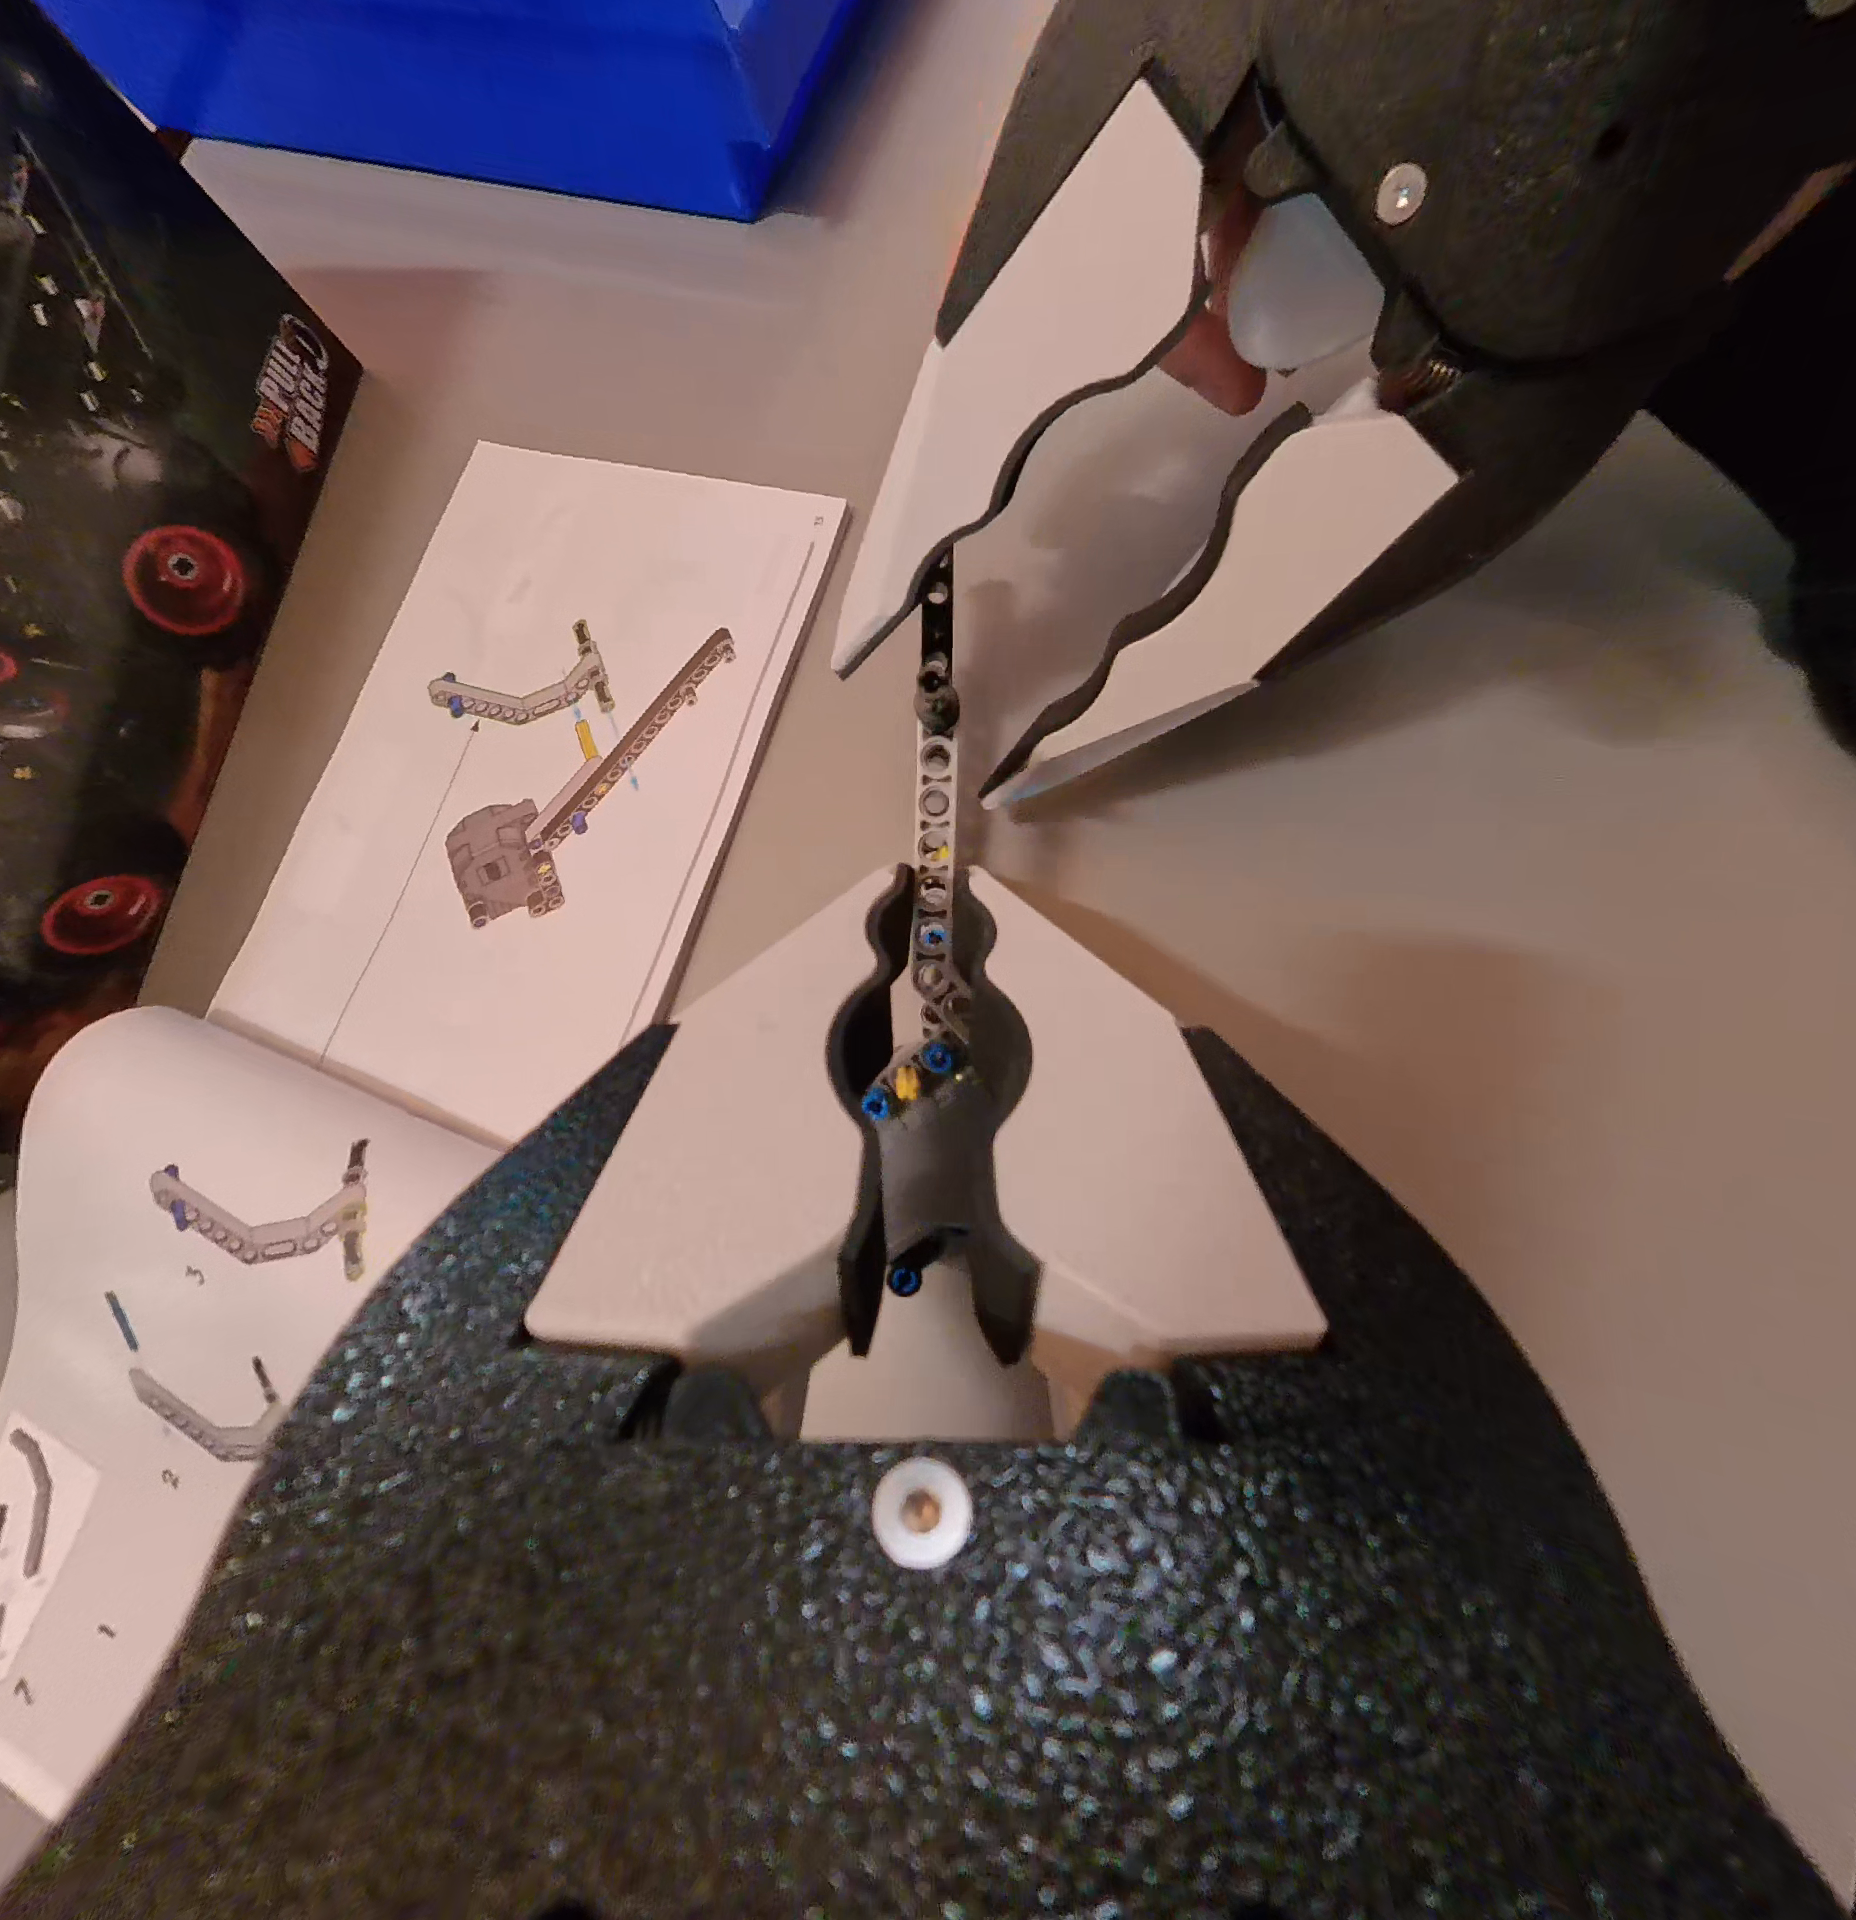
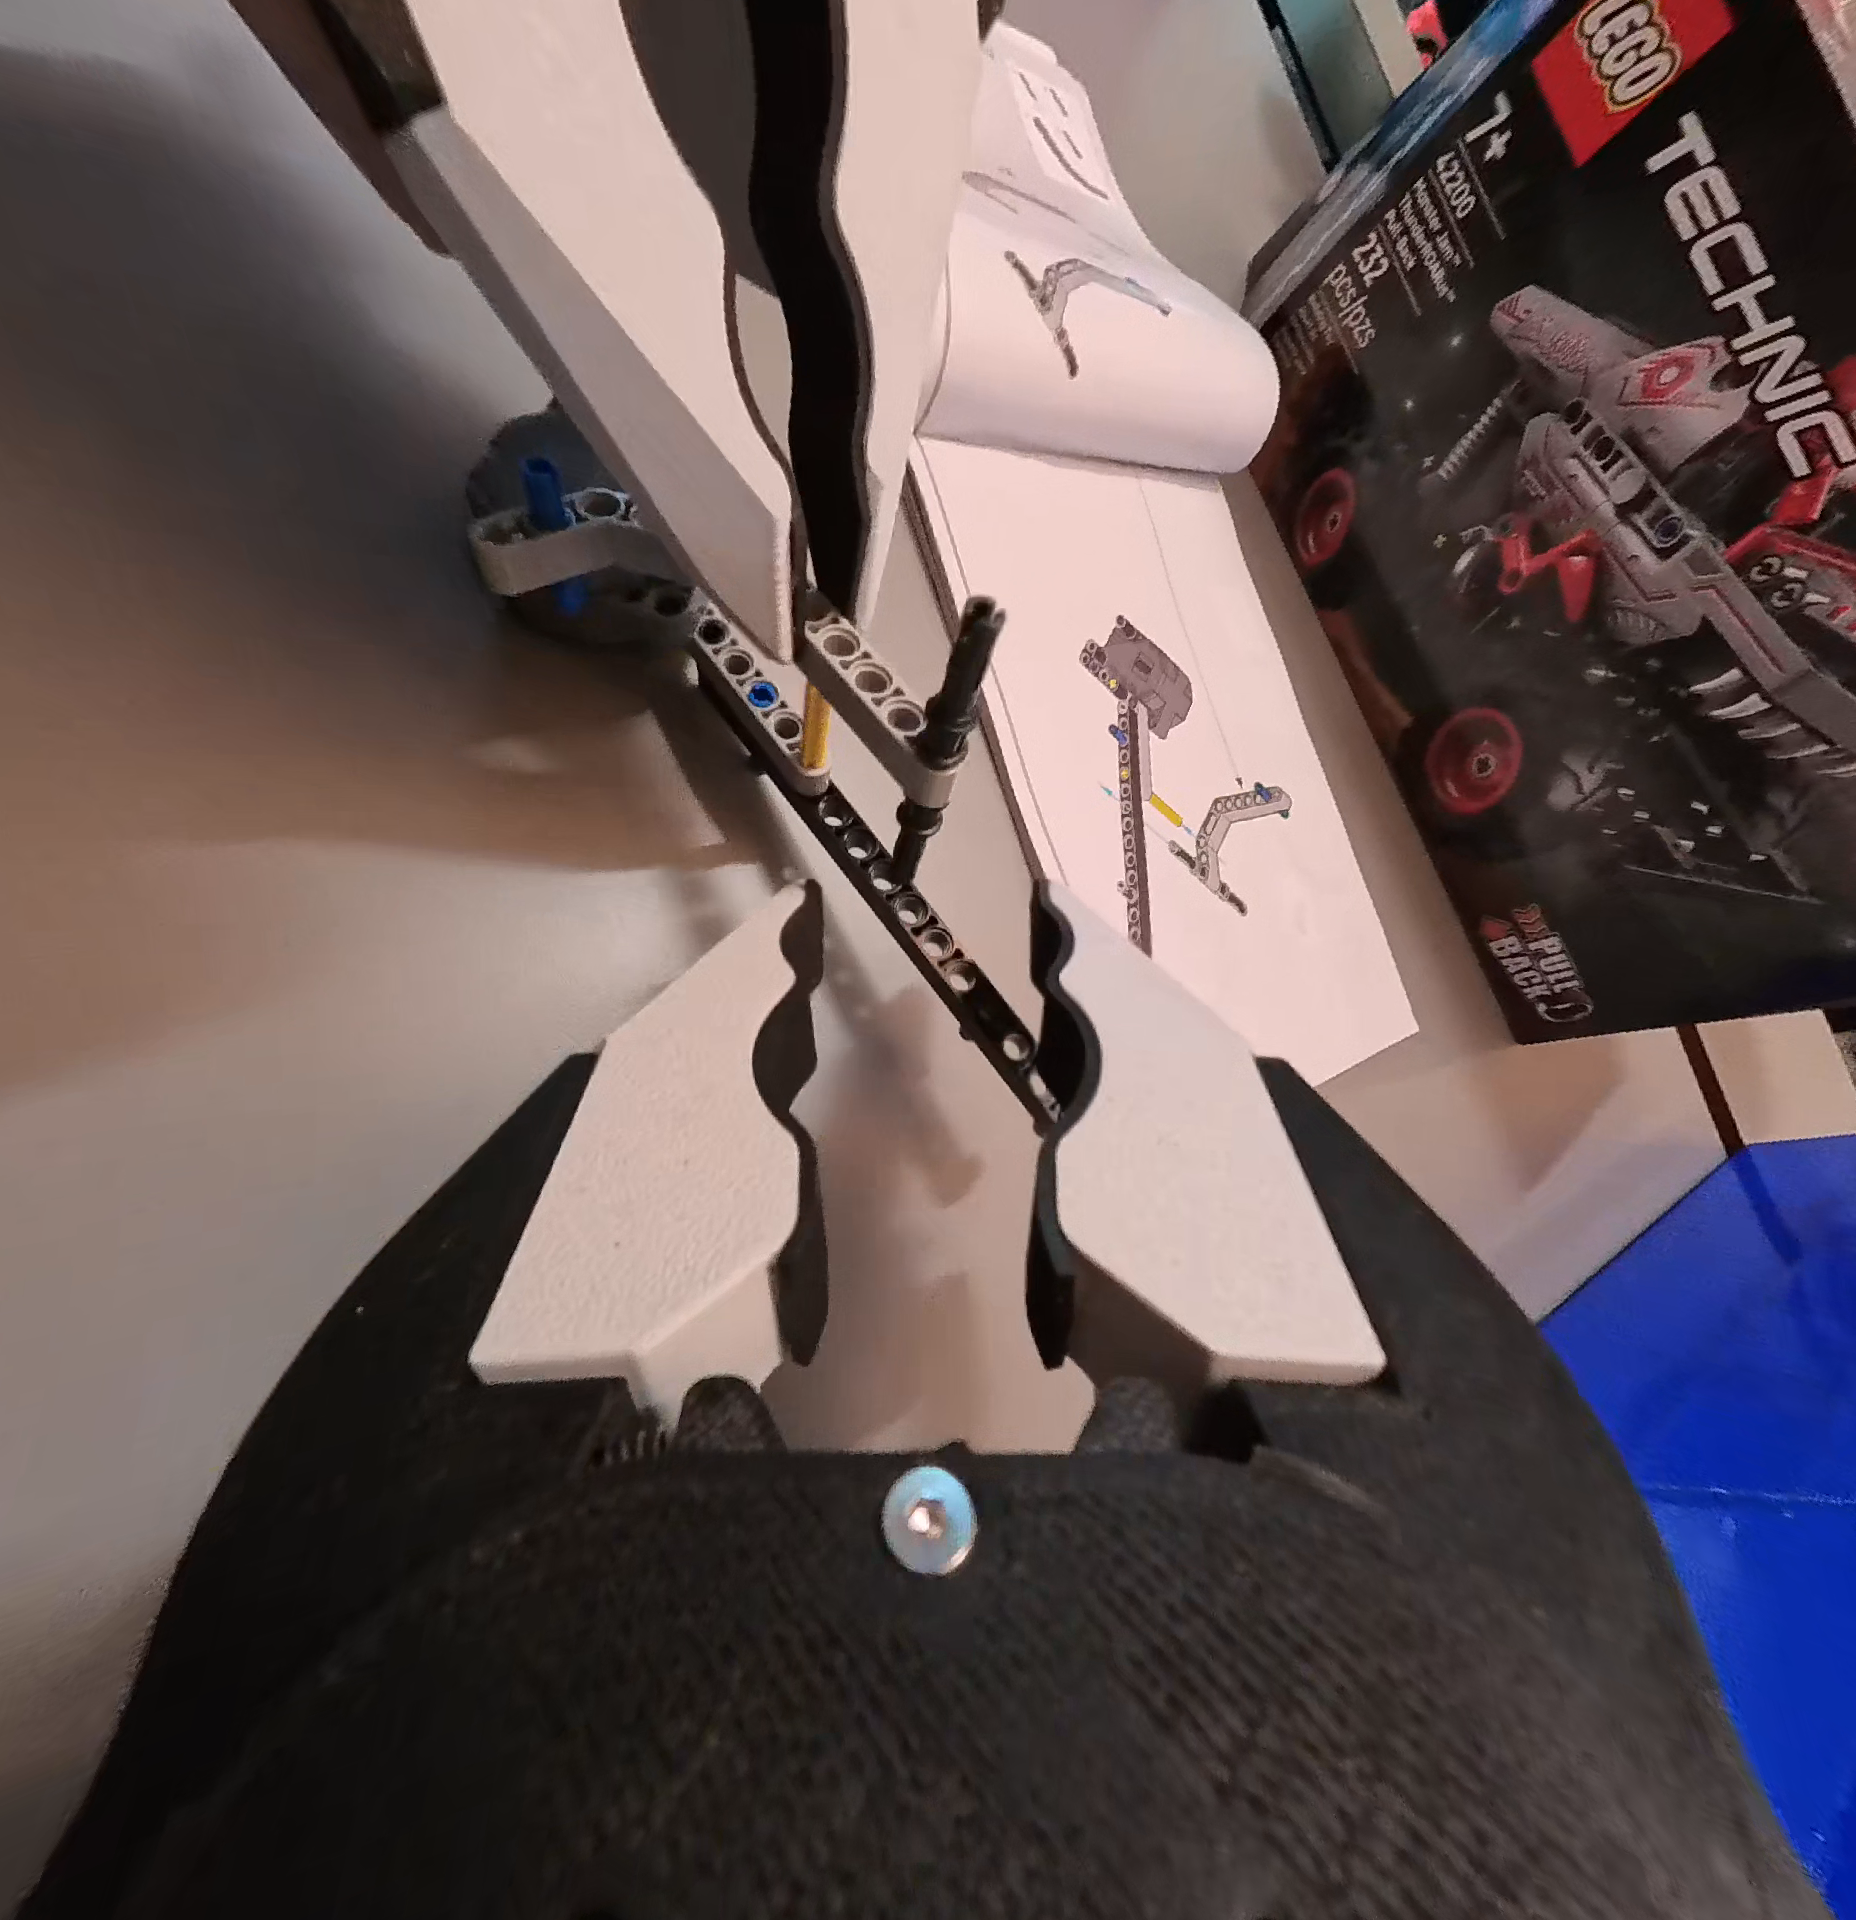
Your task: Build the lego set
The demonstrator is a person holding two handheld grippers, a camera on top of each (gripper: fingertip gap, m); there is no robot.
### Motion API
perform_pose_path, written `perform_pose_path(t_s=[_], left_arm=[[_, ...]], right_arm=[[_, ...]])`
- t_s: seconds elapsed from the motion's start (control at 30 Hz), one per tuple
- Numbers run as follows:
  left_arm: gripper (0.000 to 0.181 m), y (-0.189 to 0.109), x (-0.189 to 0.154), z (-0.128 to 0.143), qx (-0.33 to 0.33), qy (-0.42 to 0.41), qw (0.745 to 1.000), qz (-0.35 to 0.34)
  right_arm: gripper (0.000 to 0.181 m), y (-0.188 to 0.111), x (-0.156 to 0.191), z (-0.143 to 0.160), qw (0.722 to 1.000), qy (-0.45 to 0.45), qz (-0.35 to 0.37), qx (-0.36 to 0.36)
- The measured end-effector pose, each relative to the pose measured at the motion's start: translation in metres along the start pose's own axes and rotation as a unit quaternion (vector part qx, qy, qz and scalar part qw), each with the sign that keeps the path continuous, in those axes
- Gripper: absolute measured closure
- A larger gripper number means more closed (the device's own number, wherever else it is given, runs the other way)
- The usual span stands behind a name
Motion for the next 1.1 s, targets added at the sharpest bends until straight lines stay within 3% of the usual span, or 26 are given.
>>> perform_pose_path(t_s=[1.1], left_arm=[[0.177,-0.0001,-0.0024,0.0044,0.034,0.02,0.999,-0.019]], right_arm=[[0.168,0.0044,0.0096,0.0001,0.999,-0.01,-0.035,0.012]])
Point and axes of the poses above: each gripper's, where its closed fingertips meet, y out along the fingers, z out of its underside, x = y × z across the jaws, the point moved 2 cm from there along -y, back along the fingers, and after that the axes turned 14 degrees about -y, right-handed, at the moved point
